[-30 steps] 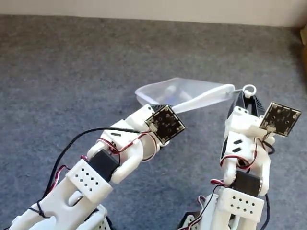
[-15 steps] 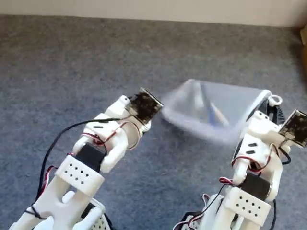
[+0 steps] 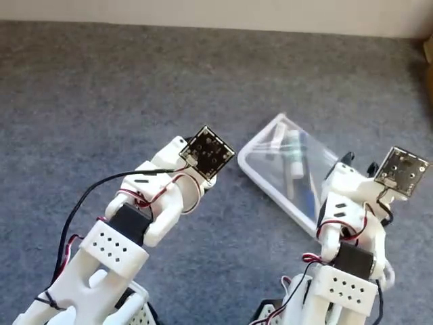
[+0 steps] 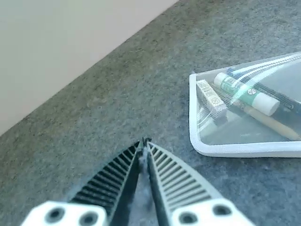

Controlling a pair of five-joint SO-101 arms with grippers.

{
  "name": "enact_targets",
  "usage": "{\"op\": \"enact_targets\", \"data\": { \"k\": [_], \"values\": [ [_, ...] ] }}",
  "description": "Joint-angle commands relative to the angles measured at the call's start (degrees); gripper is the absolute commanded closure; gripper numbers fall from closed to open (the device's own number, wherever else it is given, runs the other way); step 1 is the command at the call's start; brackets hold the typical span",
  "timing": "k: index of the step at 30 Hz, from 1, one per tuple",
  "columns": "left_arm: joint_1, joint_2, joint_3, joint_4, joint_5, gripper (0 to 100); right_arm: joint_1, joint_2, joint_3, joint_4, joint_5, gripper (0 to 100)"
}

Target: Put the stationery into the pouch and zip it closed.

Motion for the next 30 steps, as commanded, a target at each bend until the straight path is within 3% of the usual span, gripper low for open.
{"op": "enact_targets", "data": {
  "k": [1, 6, 12, 19, 26, 30],
  "values": [
    [-0.48, -1.54, -0.57, -0.09, 0.79, 99, -1.80, -0.92, -1.27, 1.10, -0.26, 84.5],
    [-0.48, -1.54, -0.57, -0.09, 0.79, 99, -4.97, -0.92, -4.79, 9.63, -0.26, 79.8],
    [-0.48, -1.54, -0.57, -0.09, 0.79, 99, -14.11, -0.92, -10.51, 22.90, -0.26, 76.2],
    [-0.48, -1.54, -0.57, -0.09, 0.62, 99, -22.99, -0.92, -10.95, 26.59, -0.26, 76.5],
    [-0.48, -1.54, -0.57, 0.18, 0.62, 99, -26.77, -0.92, -10.95, 26.24, 0.26, 91.9],
    [-0.57, -1.54, -0.57, 0.26, 0.62, 99, -28.53, -1.01, -10.86, 26.24, 6.07, 97.8]
  ]
}}
